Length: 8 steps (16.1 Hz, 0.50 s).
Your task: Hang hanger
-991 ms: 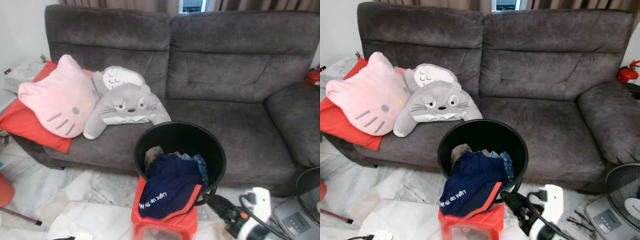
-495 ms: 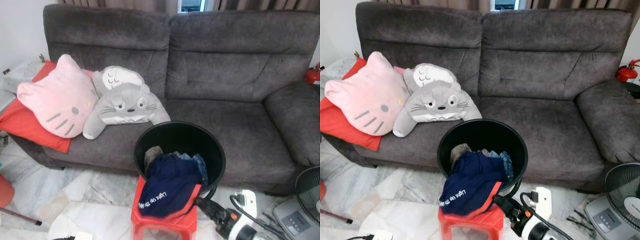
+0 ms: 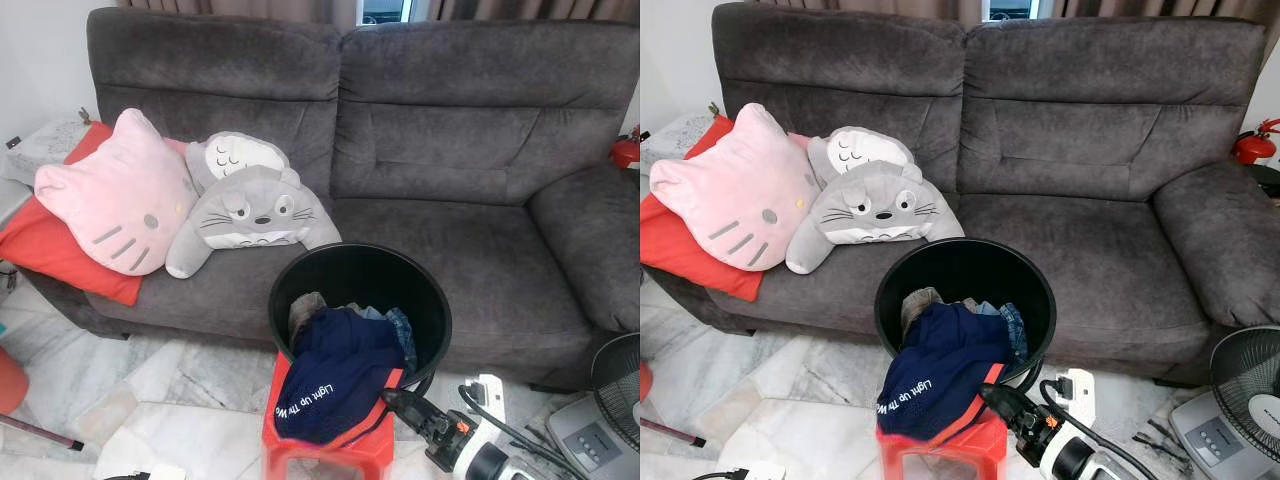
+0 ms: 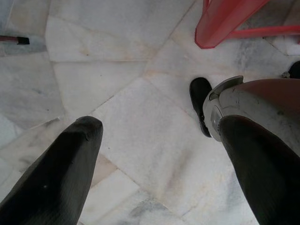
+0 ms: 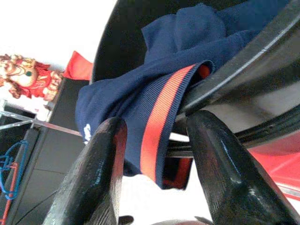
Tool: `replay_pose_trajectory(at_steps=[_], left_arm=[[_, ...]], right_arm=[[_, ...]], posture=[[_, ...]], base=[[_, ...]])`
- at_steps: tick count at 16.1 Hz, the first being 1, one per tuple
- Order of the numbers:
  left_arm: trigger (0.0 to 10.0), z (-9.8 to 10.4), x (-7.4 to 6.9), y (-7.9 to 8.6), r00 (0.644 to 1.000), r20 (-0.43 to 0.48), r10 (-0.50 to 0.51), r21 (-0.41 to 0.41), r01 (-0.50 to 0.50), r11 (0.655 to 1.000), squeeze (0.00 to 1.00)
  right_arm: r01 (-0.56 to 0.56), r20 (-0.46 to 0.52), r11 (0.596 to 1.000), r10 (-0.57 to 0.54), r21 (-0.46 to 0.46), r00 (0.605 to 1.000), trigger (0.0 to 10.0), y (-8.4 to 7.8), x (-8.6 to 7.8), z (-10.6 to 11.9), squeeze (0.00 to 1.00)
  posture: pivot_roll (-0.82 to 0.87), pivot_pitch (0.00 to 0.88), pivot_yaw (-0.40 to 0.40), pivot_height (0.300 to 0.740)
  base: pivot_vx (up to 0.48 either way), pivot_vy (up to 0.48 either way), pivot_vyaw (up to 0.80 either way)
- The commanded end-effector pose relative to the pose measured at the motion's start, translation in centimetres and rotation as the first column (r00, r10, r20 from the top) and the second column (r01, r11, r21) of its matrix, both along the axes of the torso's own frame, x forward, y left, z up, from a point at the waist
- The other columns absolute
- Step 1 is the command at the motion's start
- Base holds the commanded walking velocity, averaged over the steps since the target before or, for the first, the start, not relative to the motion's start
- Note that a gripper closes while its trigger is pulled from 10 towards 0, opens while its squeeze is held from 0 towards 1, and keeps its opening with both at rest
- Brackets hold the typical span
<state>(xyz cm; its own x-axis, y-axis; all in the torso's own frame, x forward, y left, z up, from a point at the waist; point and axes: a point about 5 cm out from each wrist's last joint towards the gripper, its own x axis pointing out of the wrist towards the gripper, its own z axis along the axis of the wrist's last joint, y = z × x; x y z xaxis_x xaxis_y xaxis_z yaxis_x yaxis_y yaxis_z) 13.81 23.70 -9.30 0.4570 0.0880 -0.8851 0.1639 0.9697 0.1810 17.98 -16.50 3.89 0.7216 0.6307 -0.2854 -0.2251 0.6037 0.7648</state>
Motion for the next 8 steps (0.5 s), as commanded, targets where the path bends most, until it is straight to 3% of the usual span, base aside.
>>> replay_pose_trajectory(at_steps=[1, 8], left_arm=[[10.0, 0.0, -0.1, 0.2, 1.0, -0.01, 0.004, 0.011, -0.004, 1.0, 0.0], [10.0, 0.0, -0.1, 0.4, 1.0, -0.01, 0.003, 0.015, -0.003, 1.0, 0.0]], right_arm=[[-0.025, -0.002, 0.999, 0.025, 0.043, 1.0, 10.0, 0.3, -0.2, 0.0, 0.0], [-0.057, 0.005, 0.991, 0.057, 0.119, 0.998, 10.0, 1.1, 0.8, -0.6, 0.0]], posture=[[-0.05, 0.0, 0.024, 0.732], [-0.02, 0.0, 0.024, 0.732]], base=[[0.0, 0.0, 0.0], [0.0, 0.0, 0.0]])
